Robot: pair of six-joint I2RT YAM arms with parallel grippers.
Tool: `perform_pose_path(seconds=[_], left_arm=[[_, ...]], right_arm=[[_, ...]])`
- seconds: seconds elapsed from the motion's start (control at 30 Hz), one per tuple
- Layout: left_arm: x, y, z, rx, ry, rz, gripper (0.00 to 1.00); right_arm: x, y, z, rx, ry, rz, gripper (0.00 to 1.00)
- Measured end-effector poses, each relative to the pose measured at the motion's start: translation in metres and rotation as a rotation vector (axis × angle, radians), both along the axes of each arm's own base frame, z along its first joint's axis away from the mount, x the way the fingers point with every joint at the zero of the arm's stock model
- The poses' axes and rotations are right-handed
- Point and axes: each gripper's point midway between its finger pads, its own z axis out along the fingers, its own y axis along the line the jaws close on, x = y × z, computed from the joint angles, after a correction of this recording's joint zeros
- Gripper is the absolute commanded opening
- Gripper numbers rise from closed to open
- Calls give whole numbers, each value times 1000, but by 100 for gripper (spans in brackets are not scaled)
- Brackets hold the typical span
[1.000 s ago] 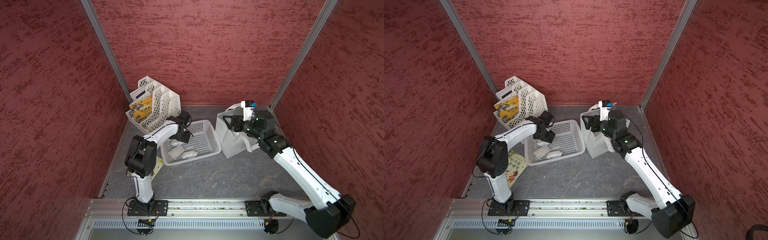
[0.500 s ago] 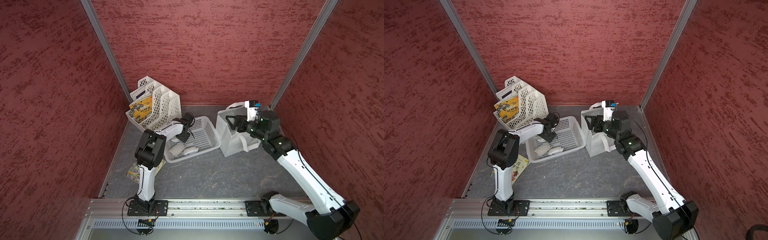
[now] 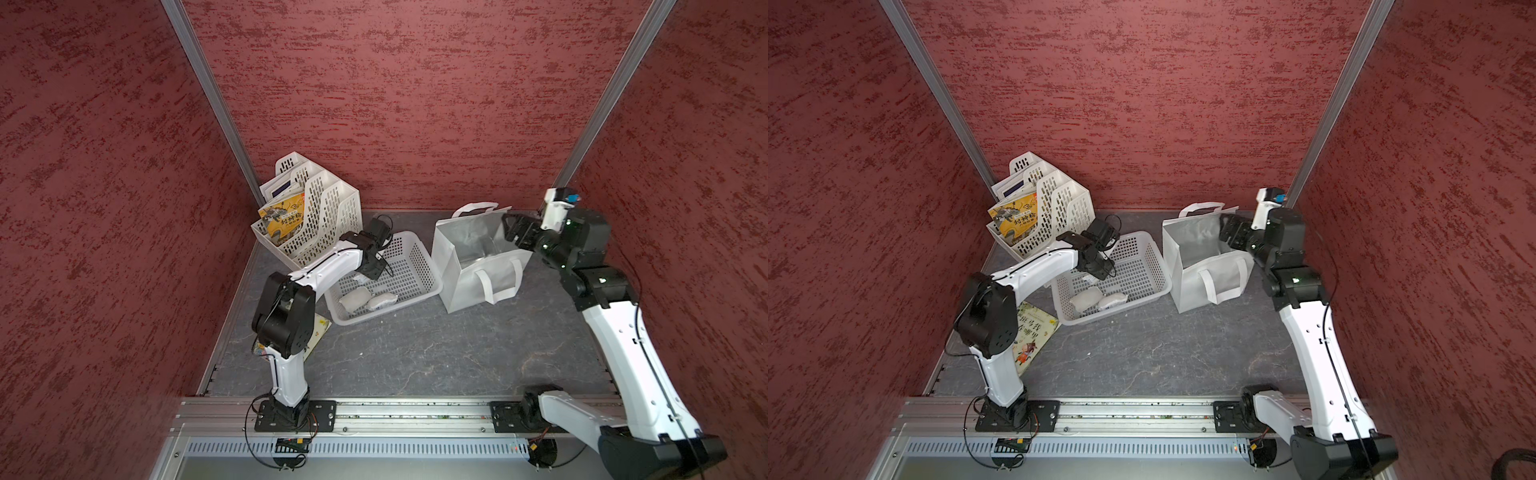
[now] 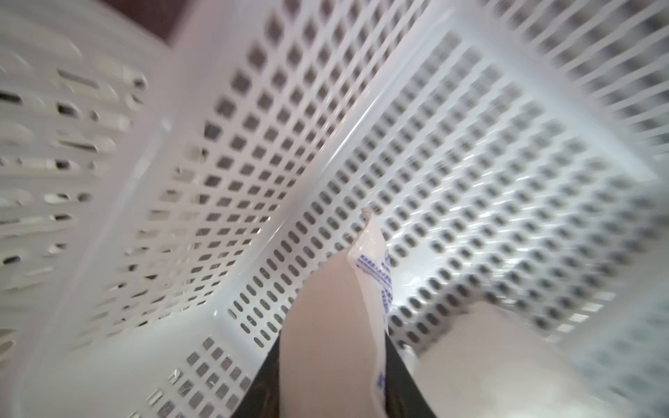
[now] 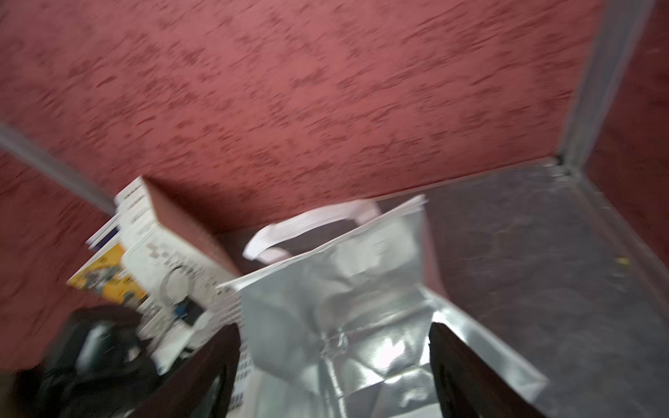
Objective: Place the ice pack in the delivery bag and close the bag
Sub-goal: Pick up the ice pack from the bin, then place the ice pack in the delivery bag.
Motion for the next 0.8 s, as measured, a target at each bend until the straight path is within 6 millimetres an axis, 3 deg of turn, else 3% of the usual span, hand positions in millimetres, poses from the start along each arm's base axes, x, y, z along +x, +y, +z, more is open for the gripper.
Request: perform_pose_path(seconds=[0.07, 0.13, 0.23, 0.33, 0.43, 0.53, 0.67, 0.8], left_arm=[[-4, -31, 53, -156, -85, -56, 23], [-16, -65, 103, -304, -167, -132, 23], [-43, -125, 163, -490, -245, -289, 23], [-70, -187, 198, -613, -274, -450, 23], [-86, -236, 208, -680, -273, -566, 23], [-81, -271, 197, -678, -272, -613, 23], [-47, -293, 169, -611, -306, -587, 24], [-20, -300, 132, -532, -312, -549, 30]], right_arm=[[7, -35, 0, -5, 37, -68, 91], [17, -49, -9, -6, 87, -63, 91], [33, -43, -33, 10, 175, 34, 87], [37, -31, -62, 37, 265, 128, 86], [32, -23, -78, 33, 326, 185, 85], [23, -22, -89, -1, 374, 213, 80], [25, -25, -102, -25, 431, 225, 69], [37, -29, -115, -30, 470, 235, 55]])
